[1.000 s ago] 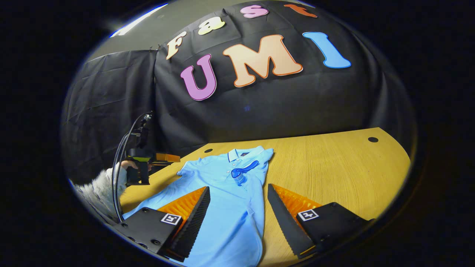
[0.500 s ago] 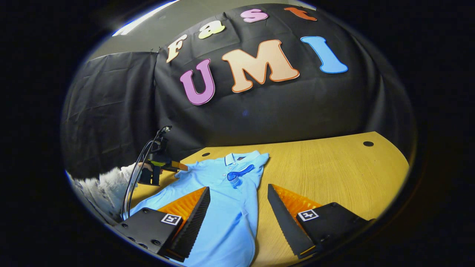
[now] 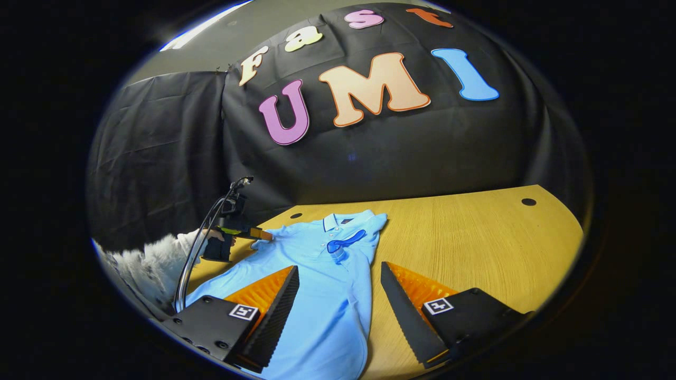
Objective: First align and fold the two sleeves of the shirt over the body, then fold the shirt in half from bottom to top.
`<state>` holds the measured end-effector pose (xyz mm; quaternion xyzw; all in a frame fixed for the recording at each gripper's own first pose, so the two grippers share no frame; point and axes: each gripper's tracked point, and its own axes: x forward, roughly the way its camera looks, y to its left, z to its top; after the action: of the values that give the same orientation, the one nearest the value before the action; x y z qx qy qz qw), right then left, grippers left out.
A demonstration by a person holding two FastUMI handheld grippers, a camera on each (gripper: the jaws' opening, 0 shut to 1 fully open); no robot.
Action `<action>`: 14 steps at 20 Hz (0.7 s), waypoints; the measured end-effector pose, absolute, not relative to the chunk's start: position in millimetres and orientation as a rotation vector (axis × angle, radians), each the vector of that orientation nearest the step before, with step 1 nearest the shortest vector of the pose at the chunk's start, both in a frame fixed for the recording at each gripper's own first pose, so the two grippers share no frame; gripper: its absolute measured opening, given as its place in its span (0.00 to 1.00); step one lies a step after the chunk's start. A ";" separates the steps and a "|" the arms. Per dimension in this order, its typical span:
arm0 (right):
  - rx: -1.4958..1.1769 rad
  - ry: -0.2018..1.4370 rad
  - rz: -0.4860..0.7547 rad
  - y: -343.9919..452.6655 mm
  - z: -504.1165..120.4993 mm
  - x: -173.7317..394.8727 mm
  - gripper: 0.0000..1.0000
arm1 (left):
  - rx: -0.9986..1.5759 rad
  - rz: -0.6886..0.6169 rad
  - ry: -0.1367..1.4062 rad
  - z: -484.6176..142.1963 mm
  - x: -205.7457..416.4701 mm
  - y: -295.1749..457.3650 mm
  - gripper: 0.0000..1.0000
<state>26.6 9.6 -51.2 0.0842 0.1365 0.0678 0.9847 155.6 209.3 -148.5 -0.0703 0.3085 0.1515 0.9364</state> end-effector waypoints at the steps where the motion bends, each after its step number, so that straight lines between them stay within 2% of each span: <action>1: 0.171 0.276 0.140 10.6 -51.2 26.7 0.98 | -0.145 0.309 0.631 -150.8 155.2 210.0 0.88; 3: 0.168 0.277 0.139 10.3 -52.1 26.0 0.97 | -0.145 0.291 0.623 -148.8 155.7 208.4 0.80; 4: 0.169 0.276 0.142 10.9 -51.9 26.1 0.97 | -0.145 0.284 0.624 -147.1 155.1 206.3 0.65; 5: 0.173 0.276 0.147 10.7 -50.8 25.0 0.97 | -0.146 0.273 0.621 -144.0 155.4 201.5 0.60; 6: 0.173 0.274 0.150 11.3 -49.8 25.1 0.97 | -0.155 0.247 0.620 -142.7 157.9 194.4 0.41; 7: 0.171 0.274 0.149 9.7 -41.5 24.8 0.97 | -0.158 0.229 0.616 -143.0 159.1 188.6 0.31; 8: 0.169 0.272 0.149 8.0 -40.6 24.7 0.97 | -0.160 0.221 0.620 -145.6 160.7 187.3 0.07; 10: 0.166 0.271 0.148 5.7 -39.4 23.4 0.97 | -0.156 0.215 0.615 -147.1 162.9 186.9 0.00; 14: 0.168 0.265 0.147 1.7 -35.6 23.9 0.98 | -0.135 0.221 0.616 -141.4 160.8 186.2 0.00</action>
<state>23.9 1.7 -35.6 0.0838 0.1317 0.0730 0.9850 160.8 186.2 -141.4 -0.0665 0.3022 0.1083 0.9447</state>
